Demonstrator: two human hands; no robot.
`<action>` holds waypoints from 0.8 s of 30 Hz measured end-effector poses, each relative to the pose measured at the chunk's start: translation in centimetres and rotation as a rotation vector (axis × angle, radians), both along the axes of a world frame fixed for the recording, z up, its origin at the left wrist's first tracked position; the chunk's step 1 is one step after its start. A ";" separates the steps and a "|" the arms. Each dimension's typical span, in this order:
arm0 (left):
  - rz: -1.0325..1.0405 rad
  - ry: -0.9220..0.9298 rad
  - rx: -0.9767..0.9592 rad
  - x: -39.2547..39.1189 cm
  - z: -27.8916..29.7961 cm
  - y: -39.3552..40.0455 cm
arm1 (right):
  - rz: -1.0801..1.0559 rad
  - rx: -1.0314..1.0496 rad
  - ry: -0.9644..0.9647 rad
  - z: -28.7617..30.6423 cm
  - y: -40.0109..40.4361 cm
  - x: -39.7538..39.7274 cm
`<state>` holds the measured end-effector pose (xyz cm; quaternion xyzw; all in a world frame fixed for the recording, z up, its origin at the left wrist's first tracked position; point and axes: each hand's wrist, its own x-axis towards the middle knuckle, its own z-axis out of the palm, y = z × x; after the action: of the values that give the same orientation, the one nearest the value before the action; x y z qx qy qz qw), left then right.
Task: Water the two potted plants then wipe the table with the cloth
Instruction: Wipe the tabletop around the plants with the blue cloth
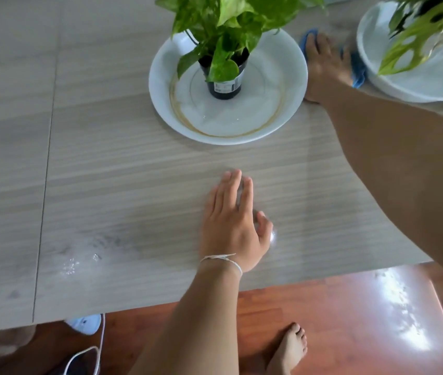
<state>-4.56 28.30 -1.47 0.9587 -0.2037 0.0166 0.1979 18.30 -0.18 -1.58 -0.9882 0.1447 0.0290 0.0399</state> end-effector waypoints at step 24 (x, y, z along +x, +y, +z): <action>-0.009 -0.031 0.037 0.1 -0.3 0.1 | -0.018 0.074 -0.153 -0.3 13.0 -31.3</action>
<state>-4.45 28.40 -1.72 0.9608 -0.2114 0.0268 0.1772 -13.04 12.78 -1.84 -0.9841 0.1489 -0.0416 0.0873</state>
